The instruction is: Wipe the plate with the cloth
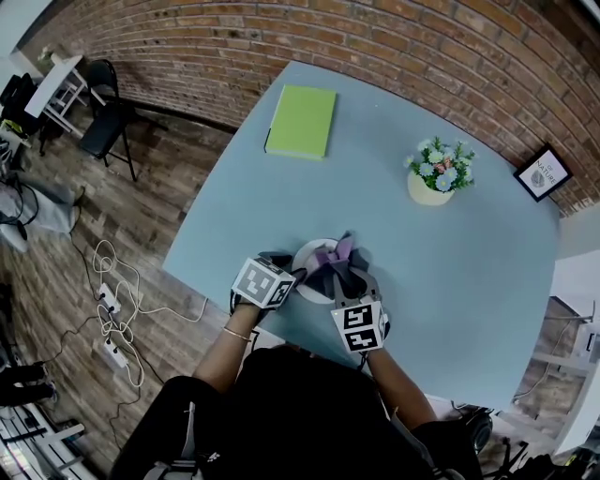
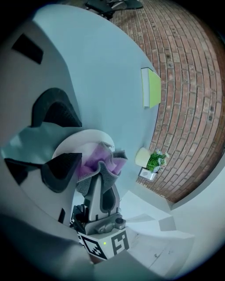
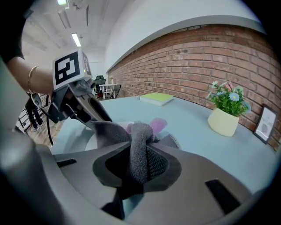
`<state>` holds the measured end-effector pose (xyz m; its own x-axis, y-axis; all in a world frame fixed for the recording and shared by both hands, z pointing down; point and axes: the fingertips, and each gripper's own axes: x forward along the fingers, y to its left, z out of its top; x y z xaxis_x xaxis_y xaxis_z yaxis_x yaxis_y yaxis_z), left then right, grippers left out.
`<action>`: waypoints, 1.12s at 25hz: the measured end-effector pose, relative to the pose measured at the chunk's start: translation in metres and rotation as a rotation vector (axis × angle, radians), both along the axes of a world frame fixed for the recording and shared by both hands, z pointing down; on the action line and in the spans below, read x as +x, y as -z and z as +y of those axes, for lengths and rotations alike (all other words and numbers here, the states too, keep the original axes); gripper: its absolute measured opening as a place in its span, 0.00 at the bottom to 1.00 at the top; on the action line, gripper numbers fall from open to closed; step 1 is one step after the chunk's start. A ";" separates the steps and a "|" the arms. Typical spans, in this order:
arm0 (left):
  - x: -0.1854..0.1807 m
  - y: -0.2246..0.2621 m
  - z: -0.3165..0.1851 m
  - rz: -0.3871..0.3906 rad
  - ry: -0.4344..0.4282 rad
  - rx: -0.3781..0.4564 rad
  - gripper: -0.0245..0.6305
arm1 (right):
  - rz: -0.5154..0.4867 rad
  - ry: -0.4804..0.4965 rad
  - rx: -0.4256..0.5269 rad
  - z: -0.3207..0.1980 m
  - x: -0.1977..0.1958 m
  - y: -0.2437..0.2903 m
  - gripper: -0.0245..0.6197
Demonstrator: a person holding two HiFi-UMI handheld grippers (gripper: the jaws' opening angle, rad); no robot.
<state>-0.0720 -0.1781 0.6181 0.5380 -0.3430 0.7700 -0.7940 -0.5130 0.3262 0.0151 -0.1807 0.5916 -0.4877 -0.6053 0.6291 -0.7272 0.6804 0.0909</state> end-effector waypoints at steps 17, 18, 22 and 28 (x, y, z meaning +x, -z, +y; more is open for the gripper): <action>0.006 0.008 0.000 0.283 0.101 -0.115 0.31 | 0.017 0.023 -0.019 0.001 -0.001 -0.008 0.13; 0.006 0.012 -0.001 0.327 0.120 -0.123 0.31 | 0.004 0.017 -0.023 0.000 0.000 -0.008 0.13; 0.006 0.025 -0.003 0.477 0.162 -0.135 0.31 | -0.081 -0.021 -0.044 0.002 0.002 -0.010 0.13; 0.007 0.034 -0.003 0.586 0.183 -0.154 0.31 | -0.112 -0.027 -0.051 0.004 0.005 -0.010 0.13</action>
